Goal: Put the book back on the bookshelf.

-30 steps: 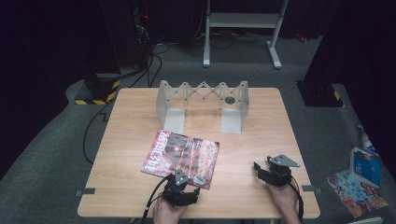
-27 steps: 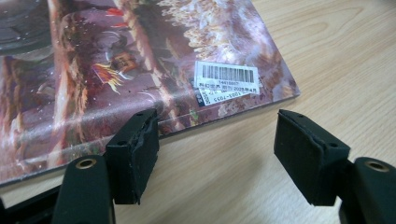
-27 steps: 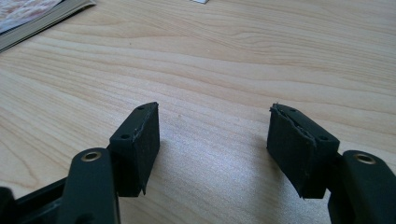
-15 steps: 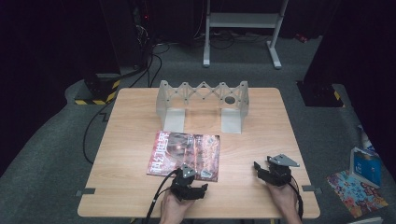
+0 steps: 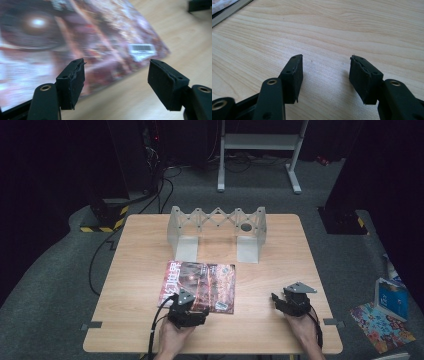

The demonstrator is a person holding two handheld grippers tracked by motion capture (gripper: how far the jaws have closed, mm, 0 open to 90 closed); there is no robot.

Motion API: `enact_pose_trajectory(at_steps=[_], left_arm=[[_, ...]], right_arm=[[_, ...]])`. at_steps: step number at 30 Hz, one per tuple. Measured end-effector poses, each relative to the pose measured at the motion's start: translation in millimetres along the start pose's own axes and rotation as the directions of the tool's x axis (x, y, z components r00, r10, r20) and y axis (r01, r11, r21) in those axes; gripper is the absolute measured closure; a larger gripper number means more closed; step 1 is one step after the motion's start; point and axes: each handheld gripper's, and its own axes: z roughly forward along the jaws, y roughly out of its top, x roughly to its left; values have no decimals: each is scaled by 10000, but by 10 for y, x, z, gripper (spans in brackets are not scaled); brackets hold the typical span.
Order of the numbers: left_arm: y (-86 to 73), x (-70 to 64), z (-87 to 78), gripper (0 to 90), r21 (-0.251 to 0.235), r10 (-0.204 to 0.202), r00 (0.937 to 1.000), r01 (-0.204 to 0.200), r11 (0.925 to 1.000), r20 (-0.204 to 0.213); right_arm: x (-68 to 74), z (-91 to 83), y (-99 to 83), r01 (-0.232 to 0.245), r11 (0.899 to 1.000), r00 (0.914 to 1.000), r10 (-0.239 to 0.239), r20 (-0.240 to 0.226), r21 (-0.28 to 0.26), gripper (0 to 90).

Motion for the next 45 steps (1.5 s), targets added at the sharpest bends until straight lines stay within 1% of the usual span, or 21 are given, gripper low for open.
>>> enact_pose_trajectory(at_steps=[2,3,4,6,9,13,14,17,20,24,29,30,32,35,36,37,38,39,40,42,45], left_arm=[[10,142,-55,296,-65,-160,9995,158,9999,-266],[16,239,-86,293,-76,-275,9987,272,9996,-425],[18,312,-106,291,-149,-483,9975,476,9988,-509],[24,441,-137,289,-193,-724,9952,713,9973,-655],[27,662,-172,287,-278,-1046,9891,1023,9944,-1037],[28,898,-189,291,-420,-1243,9804,1192,9920,-1532],[28,944,-190,292,-522,-1357,9769,1287,9903,-1652],[32,1067,-186,296,-591,-1464,9726,1379,9887,-1805],[36,1146,-149,299,-601,-1512,9704,1423,9880,-1882],[29,1216,-86,301,-608,-1777,9660,1692,9837,-1880],[29,1244,-11,305,-498,-1887,9657,1827,9819,-1781],[30,1249,-4,307,-465,-1879,9660,1825,9821,-1778],[27,1251,21,308,-429,-1946,9645,1900,9808,-1786],[18,1257,39,315,-340,-1789,9632,1757,9839,-2007],[16,1263,43,317,-319,-1784,9626,1755,9840,-2037],[13,1270,47,318,-311,-1806,9619,1781,9835,-2054],[12,1274,47,318,-284,-1803,9616,1783,9836,-2071],[11,1280,49,318,-273,-1785,9614,1767,9839,-2094],[12,1282,52,318,-259,-1803,9614,1788,9835,-2078],[10,1283,69,318,-237,-1870,9616,1861,9822,-2010],[5,1280,99,321,-67,-1897,9650,1917,9814,-1810]], right_arm=[[29,4,35,90,9998,10000,-90,13,187,471],[42,7,50,114,9995,9999,-115,27,278,471],[60,11,74,175,9990,9998,-175,6,408,475],[92,20,122,80,9972,9998,-65,-205,742,495],[144,39,193,-59,9942,9982,122,-587,1070,518],[259,74,287,147,9927,9951,-28,-993,1198,529],[293,89,309,183,9927,9943,-56,-1068,1189,528],[382,134,361,188,9929,9912,-31,-1325,1172,523],[490,182,419,149,9947,9861,22,-1659,1022,521],[611,233,493,116,9953,9789,84,-2042,965,519],[732,298,545,-8,9958,9714,224,-2365,910,515],[762,322,551,79,9959,9696,145,-2441,906,515],[826,354,555,97,9950,9686,153,-2482,991,515],[907,391,564,191,9949,9663,71,-2575,990,508],[934,399,570,235,9949,9662,25,-2577,979,517],[955,404,574,306,9951,9678,-61,-2517,938,505],[966,416,582,192,9954,9633,68,-2683,941,497],[980,418,584,96,9949,9629,180,-2694,1006,497],[994,428,589,163,9953,9633,100,-2683,954,497],[1022,435,595,123,9946,9621,163,-2723,1029,496],[1048,455,600,172,9942,9621,124,-2726,1060,497]])
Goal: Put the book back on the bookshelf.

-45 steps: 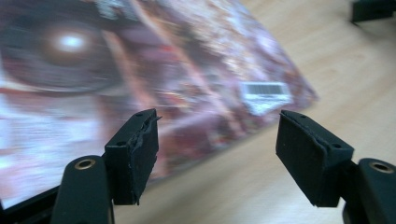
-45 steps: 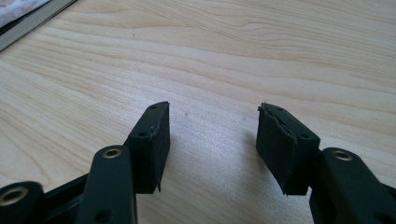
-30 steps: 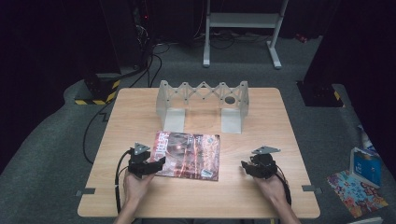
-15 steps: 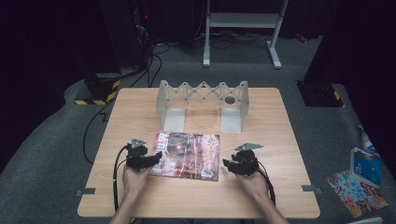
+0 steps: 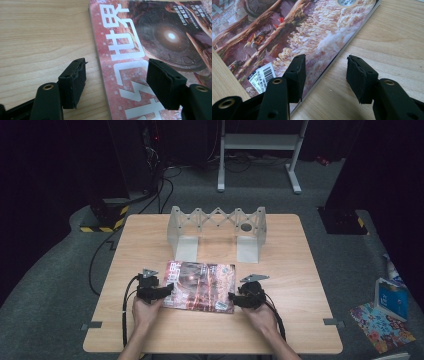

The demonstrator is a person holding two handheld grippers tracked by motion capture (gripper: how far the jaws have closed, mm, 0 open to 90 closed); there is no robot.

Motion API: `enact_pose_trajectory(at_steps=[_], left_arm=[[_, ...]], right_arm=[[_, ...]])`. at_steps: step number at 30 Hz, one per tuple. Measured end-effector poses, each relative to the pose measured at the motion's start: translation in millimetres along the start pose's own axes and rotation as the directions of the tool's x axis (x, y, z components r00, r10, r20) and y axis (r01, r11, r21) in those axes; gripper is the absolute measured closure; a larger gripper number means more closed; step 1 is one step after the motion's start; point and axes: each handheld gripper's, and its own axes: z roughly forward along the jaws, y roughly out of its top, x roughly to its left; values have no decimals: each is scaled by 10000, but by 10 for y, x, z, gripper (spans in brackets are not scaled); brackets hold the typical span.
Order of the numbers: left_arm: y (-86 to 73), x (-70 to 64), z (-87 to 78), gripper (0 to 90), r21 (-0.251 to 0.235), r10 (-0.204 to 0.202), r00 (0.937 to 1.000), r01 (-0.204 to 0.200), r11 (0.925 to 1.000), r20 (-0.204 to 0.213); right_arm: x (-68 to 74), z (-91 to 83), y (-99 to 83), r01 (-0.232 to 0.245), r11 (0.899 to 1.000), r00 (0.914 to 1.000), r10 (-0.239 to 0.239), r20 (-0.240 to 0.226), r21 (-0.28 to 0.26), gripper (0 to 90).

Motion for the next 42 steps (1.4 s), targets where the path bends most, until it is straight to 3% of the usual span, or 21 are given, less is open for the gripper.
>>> enact_pose_trajectory(at_steps=[6,10,14,18,29,37,42], left_arm=[[-2,-55,19,341,-61,31,9995,-29,10000,309],[-3,-87,26,345,-60,108,9998,-107,9999,173],[-7,-116,16,351,34,109,9994,-110,9999,325],[-20,-197,13,359,122,364,9983,-370,9992,462],[-117,-423,-16,372,-9,377,9932,-379,9993,1103],[-161,-676,-9,370,61,995,9894,-1007,9949,1057],[-205,-787,-1,371,-143,1255,9859,-1247,9921,1108]], right_arm=[[17,17,10,-4,10000,10000,4,39,18,497],[14,17,10,11,10000,10000,-11,28,17,497],[11,15,9,21,10000,10000,-21,20,29,499],[17,8,6,29,10000,9999,-30,111,69,491],[-167,-130,-57,-186,9993,9990,173,411,336,492],[-304,-237,-82,-447,9964,9971,401,639,723,500],[-334,-284,-45,-94,9941,9934,-31,1149,1083,508]])
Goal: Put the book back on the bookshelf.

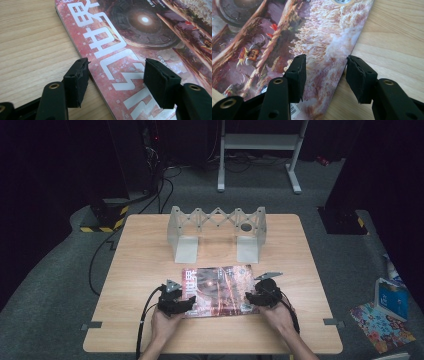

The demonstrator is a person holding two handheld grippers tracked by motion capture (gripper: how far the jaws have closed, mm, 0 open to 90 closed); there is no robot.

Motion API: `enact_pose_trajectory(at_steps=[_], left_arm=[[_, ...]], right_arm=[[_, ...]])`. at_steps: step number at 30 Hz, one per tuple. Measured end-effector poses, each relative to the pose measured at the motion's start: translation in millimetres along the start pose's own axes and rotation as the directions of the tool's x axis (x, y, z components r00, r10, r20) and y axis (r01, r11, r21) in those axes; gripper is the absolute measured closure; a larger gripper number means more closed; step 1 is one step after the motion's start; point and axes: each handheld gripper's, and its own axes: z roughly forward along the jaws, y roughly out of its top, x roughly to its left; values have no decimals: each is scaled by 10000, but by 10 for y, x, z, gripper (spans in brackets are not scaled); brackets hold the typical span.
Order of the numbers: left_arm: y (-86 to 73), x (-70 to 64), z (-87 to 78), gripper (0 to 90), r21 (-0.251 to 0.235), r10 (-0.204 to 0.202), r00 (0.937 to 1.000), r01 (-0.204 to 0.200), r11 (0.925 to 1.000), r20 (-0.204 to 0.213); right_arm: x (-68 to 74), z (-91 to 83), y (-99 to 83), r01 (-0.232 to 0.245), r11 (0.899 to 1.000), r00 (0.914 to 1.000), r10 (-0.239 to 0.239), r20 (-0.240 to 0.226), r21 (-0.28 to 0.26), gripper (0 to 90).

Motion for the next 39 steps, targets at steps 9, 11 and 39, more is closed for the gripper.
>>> enact_pose_trajectory(at_steps=[9,11,39], left_arm=[[-58,-145,19,374,-317,387,9990,-380,9988,215],[-76,-154,17,373,-409,356,9991,-347,9986,225],[-176,-198,30,331,-1080,451,9989,-434,9932,136]], right_arm=[[-99,-92,197,-673,9824,9972,607,429,1743,519],[-126,-100,229,-910,9730,9952,812,543,2121,519],[-249,-13,355,-2560,8508,9629,2663,435,4590,515]])
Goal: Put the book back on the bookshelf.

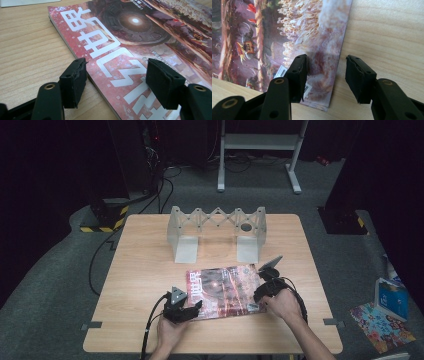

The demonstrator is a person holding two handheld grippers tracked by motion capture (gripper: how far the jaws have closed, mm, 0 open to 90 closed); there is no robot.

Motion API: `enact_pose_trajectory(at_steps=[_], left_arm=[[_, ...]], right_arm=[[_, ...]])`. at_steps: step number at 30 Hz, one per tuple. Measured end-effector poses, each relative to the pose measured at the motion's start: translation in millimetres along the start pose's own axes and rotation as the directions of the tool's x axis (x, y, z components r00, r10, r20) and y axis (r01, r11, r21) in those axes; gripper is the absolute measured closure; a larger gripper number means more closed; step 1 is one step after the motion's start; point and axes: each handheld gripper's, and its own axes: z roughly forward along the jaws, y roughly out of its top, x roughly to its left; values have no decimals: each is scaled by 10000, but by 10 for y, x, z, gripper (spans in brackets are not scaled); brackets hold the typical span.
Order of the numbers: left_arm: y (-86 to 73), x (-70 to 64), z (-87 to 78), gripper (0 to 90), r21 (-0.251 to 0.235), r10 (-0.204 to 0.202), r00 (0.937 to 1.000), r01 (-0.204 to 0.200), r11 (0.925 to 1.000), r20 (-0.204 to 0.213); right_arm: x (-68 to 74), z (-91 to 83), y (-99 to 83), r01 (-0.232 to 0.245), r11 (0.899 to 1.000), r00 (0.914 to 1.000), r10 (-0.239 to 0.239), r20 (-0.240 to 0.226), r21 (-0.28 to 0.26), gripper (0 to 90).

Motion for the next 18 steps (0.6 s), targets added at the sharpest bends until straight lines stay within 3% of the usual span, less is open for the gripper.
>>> enact_pose_trajectory(at_steps=[4,8,12,18], left_arm=[[-4,-5,2,327,-38,7,10000,-7,10000,-30],[-9,-11,3,325,-77,29,10000,-29,10000,-74],[-17,-27,7,321,-128,-42,9999,41,9999,-125],[-20,-35,9,315,-159,-41,9998,38,9999,-191]], right_arm=[[45,11,27,-31,9997,9999,33,-100,249,505],[102,24,51,-153,9992,9997,146,189,375,485],[70,19,48,-575,9980,9983,579,-121,267,486],[-23,4,-9,-666,9977,9959,657,-614,-129,563]])
